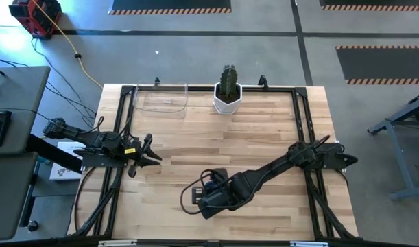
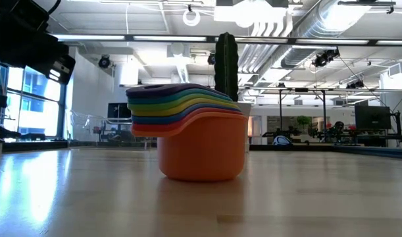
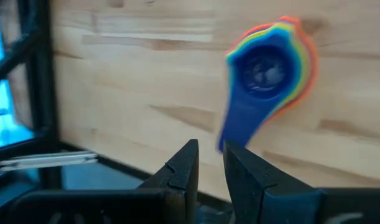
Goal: Nest measuring cups in basket
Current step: Put the nested measuring cups into the transparent bin
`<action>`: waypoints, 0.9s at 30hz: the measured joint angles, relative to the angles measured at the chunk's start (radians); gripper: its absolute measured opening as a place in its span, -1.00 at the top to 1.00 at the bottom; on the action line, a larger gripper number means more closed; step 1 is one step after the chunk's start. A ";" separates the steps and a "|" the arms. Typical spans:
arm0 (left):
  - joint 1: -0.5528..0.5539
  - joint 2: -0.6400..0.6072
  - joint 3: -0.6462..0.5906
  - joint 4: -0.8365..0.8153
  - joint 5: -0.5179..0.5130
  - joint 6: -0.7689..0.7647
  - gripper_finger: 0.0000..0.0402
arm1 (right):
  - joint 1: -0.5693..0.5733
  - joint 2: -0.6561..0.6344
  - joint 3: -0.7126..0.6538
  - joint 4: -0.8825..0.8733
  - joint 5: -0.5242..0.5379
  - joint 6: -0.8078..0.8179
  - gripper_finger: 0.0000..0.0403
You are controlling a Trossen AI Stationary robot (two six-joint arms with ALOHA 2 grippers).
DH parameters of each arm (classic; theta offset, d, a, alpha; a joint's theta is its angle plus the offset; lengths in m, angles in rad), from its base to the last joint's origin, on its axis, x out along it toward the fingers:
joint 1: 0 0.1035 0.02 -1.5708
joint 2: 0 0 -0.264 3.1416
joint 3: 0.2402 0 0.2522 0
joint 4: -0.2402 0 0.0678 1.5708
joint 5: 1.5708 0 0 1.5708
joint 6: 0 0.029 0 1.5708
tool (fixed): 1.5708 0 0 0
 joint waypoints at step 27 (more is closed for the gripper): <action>0.000 0.000 0.000 0.000 0.000 0.000 0.65 | -0.087 -0.179 0.000 -0.314 0.373 -0.265 0.67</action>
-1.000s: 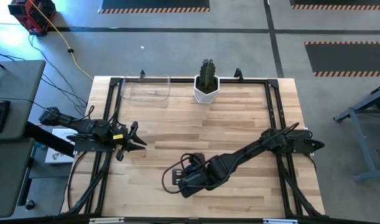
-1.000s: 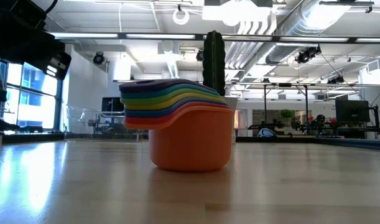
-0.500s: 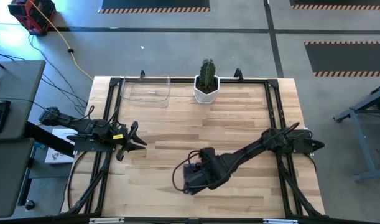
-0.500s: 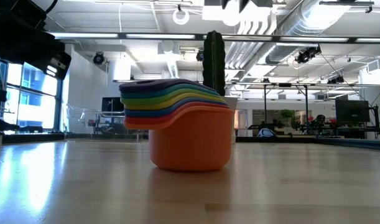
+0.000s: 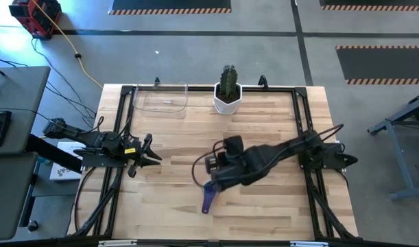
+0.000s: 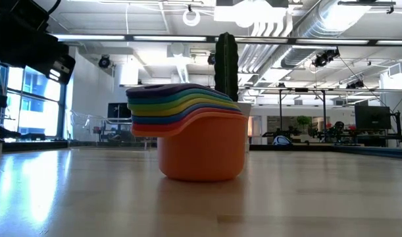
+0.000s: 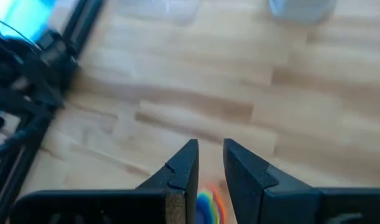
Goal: Nest measuring cups in basket
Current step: Put the nested measuring cups into the transparent bin
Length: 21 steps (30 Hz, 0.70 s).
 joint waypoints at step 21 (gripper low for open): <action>0.000 0.000 0.000 0.000 0.000 -0.492 0.65 | -0.192 -0.321 0.000 0.000 0.088 -0.738 0.67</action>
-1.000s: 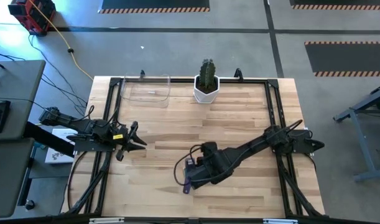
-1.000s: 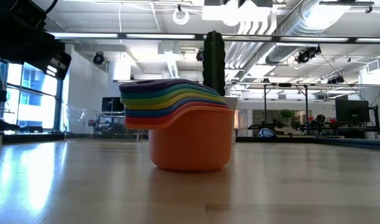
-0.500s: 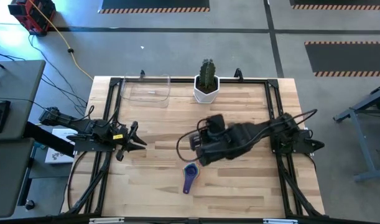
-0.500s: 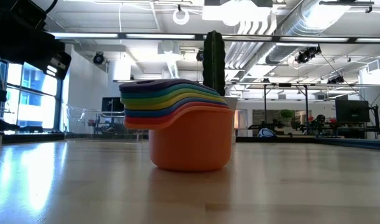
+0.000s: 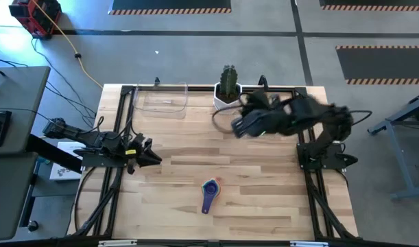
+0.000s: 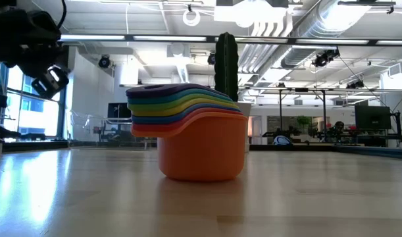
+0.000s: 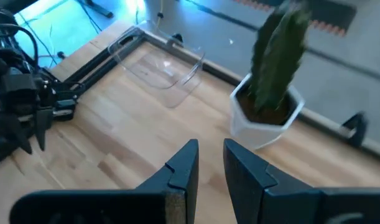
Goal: Nest measuring cups in basket
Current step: Put the nested measuring cups into the transparent bin
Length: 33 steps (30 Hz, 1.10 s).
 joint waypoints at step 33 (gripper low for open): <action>0.000 0.000 0.000 0.105 -0.306 -0.339 0.65 | -0.034 -0.903 -1.159 0.425 0.025 -0.254 0.67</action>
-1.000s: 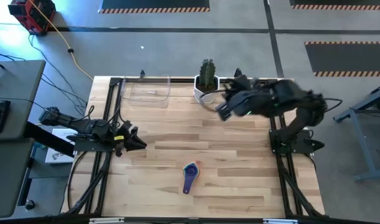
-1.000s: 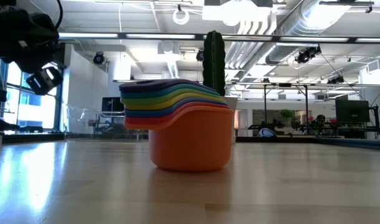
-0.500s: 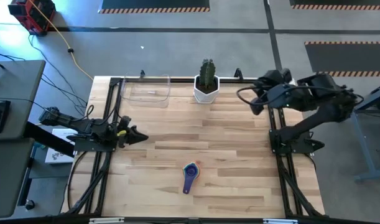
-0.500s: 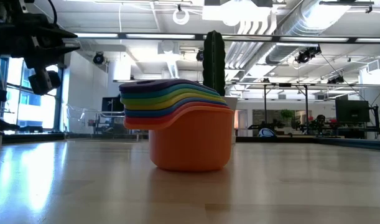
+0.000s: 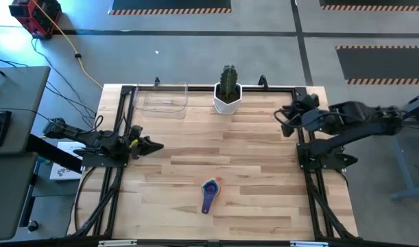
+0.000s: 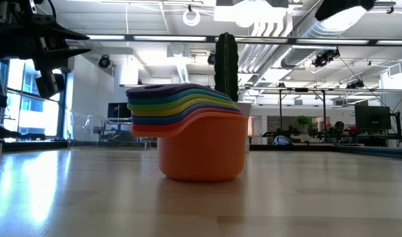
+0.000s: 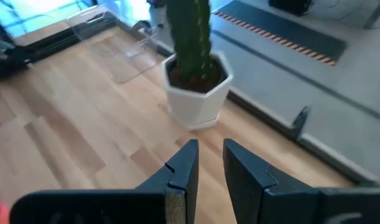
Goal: Nest measuring cups in basket
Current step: Put the nested measuring cups into the transparent bin
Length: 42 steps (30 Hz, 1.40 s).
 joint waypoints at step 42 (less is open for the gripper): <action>0.000 0.000 0.000 0.015 -0.018 -0.011 0.65 | 0.000 -0.827 -1.105 1.076 -0.605 -0.204 0.67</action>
